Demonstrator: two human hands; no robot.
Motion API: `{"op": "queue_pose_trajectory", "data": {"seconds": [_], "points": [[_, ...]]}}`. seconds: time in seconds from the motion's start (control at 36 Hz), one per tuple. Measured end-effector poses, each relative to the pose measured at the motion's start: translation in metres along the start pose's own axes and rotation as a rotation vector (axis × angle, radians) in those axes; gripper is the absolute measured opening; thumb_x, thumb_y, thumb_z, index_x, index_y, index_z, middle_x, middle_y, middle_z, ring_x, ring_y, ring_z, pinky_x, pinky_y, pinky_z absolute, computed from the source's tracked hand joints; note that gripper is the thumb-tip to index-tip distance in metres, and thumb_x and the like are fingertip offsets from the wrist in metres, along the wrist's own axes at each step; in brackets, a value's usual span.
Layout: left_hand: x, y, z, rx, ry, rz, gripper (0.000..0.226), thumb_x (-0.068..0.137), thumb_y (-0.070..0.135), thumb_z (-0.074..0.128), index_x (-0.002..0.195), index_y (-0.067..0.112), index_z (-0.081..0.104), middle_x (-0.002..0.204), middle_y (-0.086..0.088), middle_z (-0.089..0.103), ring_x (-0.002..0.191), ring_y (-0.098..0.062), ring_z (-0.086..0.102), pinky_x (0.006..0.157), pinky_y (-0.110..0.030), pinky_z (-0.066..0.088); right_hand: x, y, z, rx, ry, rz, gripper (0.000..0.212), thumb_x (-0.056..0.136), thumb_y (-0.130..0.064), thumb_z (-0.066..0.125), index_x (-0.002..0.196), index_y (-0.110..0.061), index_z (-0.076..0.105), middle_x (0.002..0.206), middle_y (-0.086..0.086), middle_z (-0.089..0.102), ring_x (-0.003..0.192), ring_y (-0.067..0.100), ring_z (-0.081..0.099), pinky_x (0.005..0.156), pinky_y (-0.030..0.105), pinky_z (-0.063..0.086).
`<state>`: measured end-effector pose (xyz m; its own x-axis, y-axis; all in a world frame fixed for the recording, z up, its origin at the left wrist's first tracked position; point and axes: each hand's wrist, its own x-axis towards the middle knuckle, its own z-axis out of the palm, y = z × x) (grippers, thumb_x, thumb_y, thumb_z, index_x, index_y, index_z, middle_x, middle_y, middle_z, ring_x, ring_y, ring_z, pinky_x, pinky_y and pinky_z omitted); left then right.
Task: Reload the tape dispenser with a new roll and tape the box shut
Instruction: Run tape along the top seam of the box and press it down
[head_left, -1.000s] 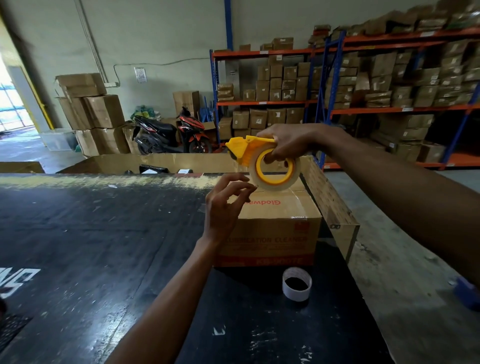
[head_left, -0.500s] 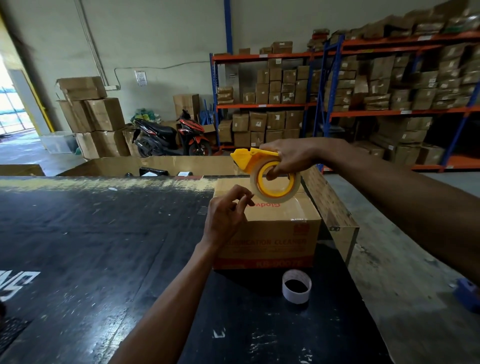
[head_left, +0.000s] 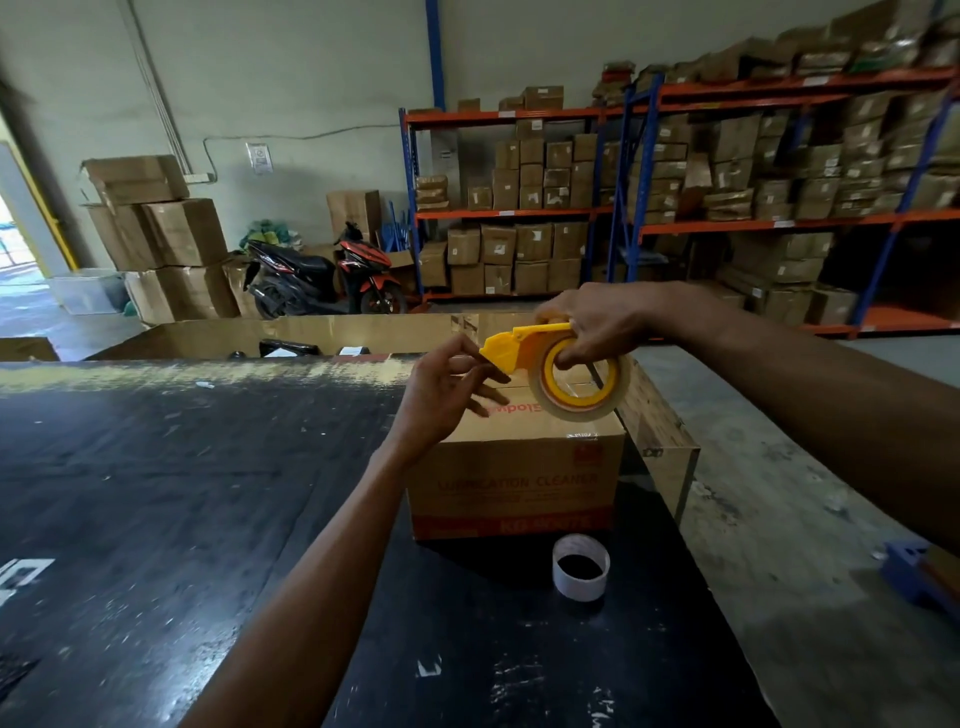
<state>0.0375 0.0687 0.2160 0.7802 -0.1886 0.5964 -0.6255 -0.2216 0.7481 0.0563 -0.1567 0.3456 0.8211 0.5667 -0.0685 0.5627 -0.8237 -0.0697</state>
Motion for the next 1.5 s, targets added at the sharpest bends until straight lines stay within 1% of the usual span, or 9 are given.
{"op": "queue_pose_trajectory", "data": {"seconds": [0.11,0.19,0.42,0.72,0.89,1.08,1.19,1.31,1.5], "points": [[0.004,0.002,0.008,-0.262,-0.004,-0.186,0.023,0.1,0.004,0.062,0.119,-0.007,0.056,0.117,-0.022,0.074,0.109,-0.03,0.076,0.087,-0.039,0.064,-0.004,0.002,-0.002,-0.01,0.04,0.041,0.044,0.092,-0.033,0.069,0.13,-0.026,0.048,0.102,-0.002,0.059,0.088,0.012,0.06,0.067,0.028,0.047],[0.008,0.005,0.012,-0.52,-0.011,-0.386,0.031,0.101,0.006,0.061,0.13,-0.004,0.057,0.121,-0.019,0.074,0.116,-0.029,0.073,0.093,-0.034,0.062,-0.009,0.003,-0.002,-0.001,0.054,0.064,0.06,0.093,-0.033,0.068,0.145,-0.028,0.036,0.088,-0.008,0.052,0.077,0.007,0.055,0.061,0.026,0.041],[0.042,0.012,0.018,-0.766,0.015,-0.711,0.032,0.103,0.019,0.062,0.129,0.0,0.059,0.114,-0.022,0.072,0.102,-0.028,0.076,0.075,-0.029,0.066,-0.014,0.01,0.006,-0.008,0.093,0.113,0.076,0.094,-0.029,0.066,0.151,-0.036,0.016,0.078,0.004,0.056,0.062,0.017,0.059,0.053,0.027,0.046],[0.092,-0.012,0.025,-0.664,-0.182,-0.955,0.012,0.101,0.013,0.064,0.107,0.003,0.067,0.1,-0.013,0.073,0.075,-0.015,0.075,0.06,-0.022,0.062,-0.021,0.012,0.005,-0.043,0.163,0.139,0.058,0.094,-0.028,0.066,0.141,-0.027,0.032,0.08,0.002,0.056,0.067,0.012,0.054,0.053,0.028,0.035],[0.124,-0.016,0.03,-0.457,-0.308,-0.928,0.01,0.101,0.005,0.06,0.098,0.004,0.07,0.096,-0.011,0.077,0.091,-0.015,0.073,0.071,-0.023,0.065,-0.015,0.018,0.004,-0.111,0.264,0.185,0.059,0.089,-0.033,0.07,0.139,-0.022,0.04,0.082,0.001,0.056,0.07,0.017,0.053,0.056,0.034,0.042],[0.16,-0.029,0.034,-0.281,-0.436,-0.94,0.011,0.102,0.004,0.059,0.102,0.001,0.07,0.103,-0.012,0.077,0.078,-0.013,0.079,0.068,-0.021,0.065,-0.002,0.024,0.009,-0.112,0.327,0.249,0.062,0.086,-0.036,0.07,0.141,-0.018,0.048,0.12,0.013,0.064,0.099,0.028,0.058,0.068,0.036,0.046],[0.172,-0.04,0.039,-0.163,-0.495,-0.884,0.016,0.102,0.003,0.058,0.088,0.007,0.066,0.079,-0.004,0.074,0.068,-0.007,0.072,0.064,-0.018,0.061,0.013,0.032,0.016,-0.094,0.321,0.296,0.055,0.082,-0.038,0.07,0.131,-0.019,0.054,0.115,0.013,0.065,0.098,0.031,0.059,0.07,0.039,0.051],[0.182,-0.066,0.044,-0.048,-0.644,-0.794,0.019,0.103,0.006,0.057,0.091,0.015,0.069,0.092,-0.003,0.071,0.087,-0.012,0.069,0.079,-0.027,0.057,0.031,0.043,0.027,-0.011,0.282,0.326,0.052,0.08,-0.038,0.071,0.126,-0.019,0.056,0.107,0.007,0.062,0.092,0.026,0.056,0.068,0.037,0.046],[0.199,-0.141,0.06,0.036,-0.636,-0.641,0.027,0.102,0.0,0.057,0.092,0.019,0.074,0.087,-0.001,0.068,0.083,-0.011,0.059,0.078,-0.023,0.051,0.076,0.065,0.043,0.078,0.161,0.427,0.042,0.077,-0.052,0.07,0.097,-0.016,0.064,0.09,0.006,0.065,0.079,0.023,0.06,0.059,0.033,0.043]]}}
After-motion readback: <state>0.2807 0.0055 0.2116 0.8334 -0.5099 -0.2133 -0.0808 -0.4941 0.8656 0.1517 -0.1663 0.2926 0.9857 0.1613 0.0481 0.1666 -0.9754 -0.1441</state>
